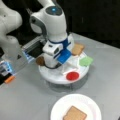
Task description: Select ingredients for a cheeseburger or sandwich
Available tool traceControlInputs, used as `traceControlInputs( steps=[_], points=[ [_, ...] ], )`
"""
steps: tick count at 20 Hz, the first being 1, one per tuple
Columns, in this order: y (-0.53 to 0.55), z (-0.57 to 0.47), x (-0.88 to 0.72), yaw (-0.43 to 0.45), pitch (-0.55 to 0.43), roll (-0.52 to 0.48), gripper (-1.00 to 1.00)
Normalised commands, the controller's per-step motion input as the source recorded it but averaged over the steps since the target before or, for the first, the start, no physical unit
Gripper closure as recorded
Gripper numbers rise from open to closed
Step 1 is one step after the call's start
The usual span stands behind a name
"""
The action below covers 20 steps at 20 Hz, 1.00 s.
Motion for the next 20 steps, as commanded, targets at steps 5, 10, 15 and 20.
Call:
traceControlInputs(
  steps=[5, 10, 15, 20],
  points=[
    [0.16, -0.15, -0.16, -0.085, -0.175, -0.002, -1.0],
    [0.13, -0.16, -0.17, 0.012, -0.181, 0.01, -1.0],
    [0.04, -0.14, -0.16, 0.138, -0.14, 0.05, -1.0],
    [-0.07, -0.11, -0.14, 0.257, -0.091, 0.078, -1.0]
  ],
)
